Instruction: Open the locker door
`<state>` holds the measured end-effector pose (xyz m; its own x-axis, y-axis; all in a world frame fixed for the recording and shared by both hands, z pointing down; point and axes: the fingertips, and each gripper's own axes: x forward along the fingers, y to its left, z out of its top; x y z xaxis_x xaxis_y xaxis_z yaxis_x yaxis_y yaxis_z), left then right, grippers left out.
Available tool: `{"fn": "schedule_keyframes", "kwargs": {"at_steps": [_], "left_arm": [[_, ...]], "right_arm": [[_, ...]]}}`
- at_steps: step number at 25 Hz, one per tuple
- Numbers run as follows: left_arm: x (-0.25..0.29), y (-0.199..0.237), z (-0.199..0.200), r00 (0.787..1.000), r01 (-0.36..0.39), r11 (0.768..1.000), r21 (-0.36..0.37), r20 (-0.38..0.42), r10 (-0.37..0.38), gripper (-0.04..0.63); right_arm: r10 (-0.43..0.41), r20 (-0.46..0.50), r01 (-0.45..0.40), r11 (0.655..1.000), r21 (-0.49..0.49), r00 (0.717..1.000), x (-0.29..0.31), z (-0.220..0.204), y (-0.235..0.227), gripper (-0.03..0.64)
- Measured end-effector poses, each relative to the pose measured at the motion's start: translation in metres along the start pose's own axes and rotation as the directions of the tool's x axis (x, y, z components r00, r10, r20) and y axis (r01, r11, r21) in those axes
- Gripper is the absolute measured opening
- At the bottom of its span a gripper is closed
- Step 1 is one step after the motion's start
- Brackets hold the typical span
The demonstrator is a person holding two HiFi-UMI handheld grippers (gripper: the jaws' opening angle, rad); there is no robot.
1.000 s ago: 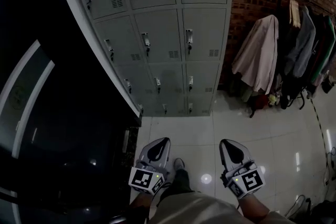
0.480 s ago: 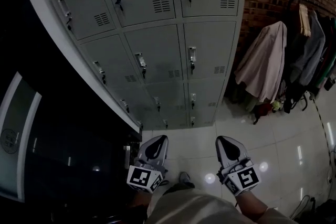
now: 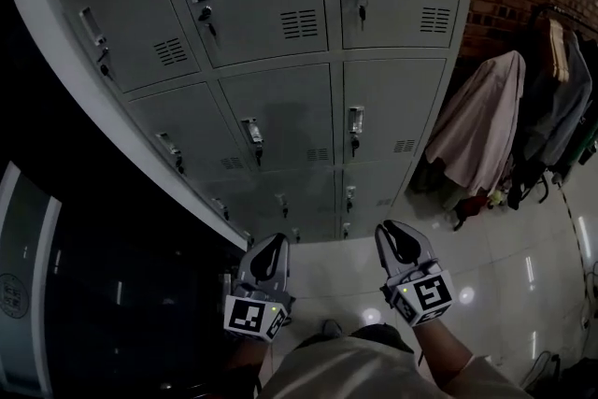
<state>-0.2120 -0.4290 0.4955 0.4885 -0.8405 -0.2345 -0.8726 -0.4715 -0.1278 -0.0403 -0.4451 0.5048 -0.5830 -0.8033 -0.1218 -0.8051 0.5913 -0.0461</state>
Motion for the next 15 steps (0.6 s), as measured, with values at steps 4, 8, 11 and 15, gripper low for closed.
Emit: {"fn": "schedule_keyframes", "kwargs": {"at_steps": [4, 8, 11, 15], "left_arm": [[0.017, 0.012, -0.022, 1.000, -0.001, 0.999, -0.036, -0.016, 0.001, 0.003], [0.028, 0.011, -0.021, 1.000, -0.005, 1.000, -0.024, 0.000, 0.005, 0.028], [0.026, 0.021, -0.017, 0.999, -0.044, 0.999, -0.028, 0.002, 0.044, 0.028], [0.028, 0.036, -0.025, 0.996, -0.092, 0.995, -0.039, -0.011, 0.091, 0.031]], "right_arm": [[-0.001, 0.020, 0.001, 1.000, -0.021, 1.000, 0.066, -0.032, -0.044, 0.087], [0.001, -0.063, -0.003, 1.000, -0.029, 0.998, 0.134, -0.070, -0.082, 0.170], [0.006, -0.128, -0.007, 1.000, -0.006, 0.992, 0.181, -0.098, -0.105, 0.196], [0.010, -0.173, -0.009, 1.000, 0.002, 0.985, 0.236, -0.108, -0.129, 0.237]]}}
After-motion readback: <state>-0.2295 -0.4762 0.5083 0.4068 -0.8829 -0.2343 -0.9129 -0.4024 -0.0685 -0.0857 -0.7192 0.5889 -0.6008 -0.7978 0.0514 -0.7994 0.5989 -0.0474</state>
